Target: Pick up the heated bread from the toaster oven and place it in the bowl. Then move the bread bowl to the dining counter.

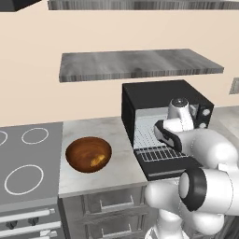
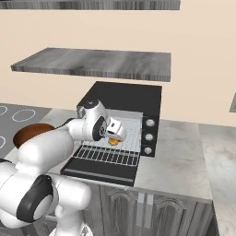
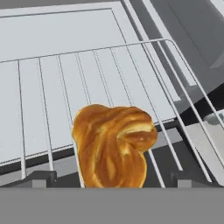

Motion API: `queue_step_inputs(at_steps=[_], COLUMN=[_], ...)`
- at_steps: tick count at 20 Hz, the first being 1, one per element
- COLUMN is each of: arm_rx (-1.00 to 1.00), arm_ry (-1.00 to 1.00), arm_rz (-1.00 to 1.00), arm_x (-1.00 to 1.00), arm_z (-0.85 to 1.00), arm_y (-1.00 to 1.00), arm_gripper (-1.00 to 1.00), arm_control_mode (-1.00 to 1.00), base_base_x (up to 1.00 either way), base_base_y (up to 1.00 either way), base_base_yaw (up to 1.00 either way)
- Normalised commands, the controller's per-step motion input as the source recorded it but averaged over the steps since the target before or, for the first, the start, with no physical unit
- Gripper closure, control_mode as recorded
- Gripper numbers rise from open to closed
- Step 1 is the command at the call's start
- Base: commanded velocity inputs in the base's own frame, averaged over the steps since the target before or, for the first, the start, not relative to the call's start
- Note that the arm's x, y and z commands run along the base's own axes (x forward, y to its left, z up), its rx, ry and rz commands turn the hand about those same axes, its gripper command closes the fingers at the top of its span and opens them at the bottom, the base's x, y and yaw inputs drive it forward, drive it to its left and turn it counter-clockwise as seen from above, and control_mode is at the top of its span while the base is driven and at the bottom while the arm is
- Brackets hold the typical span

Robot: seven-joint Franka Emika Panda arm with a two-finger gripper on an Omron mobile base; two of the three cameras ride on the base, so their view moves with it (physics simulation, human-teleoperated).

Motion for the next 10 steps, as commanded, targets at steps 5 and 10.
queue_step_inputs(at_steps=[5, 10], arm_rx=[0.00, 0.00], arm_ry=[0.07, 0.07], arm_rz=[0.00, 0.00], arm_x=[0.11, 0.05], arm_z=[-0.18, -0.26], arm_y=[0.00, 0.00], arm_gripper=[-1.00, -1.00], arm_control_mode=[-1.00, -1.00], base_base_x=[0.00, 0.00], base_base_y=[0.00, 0.00], base_base_yaw=[0.00, 0.00])
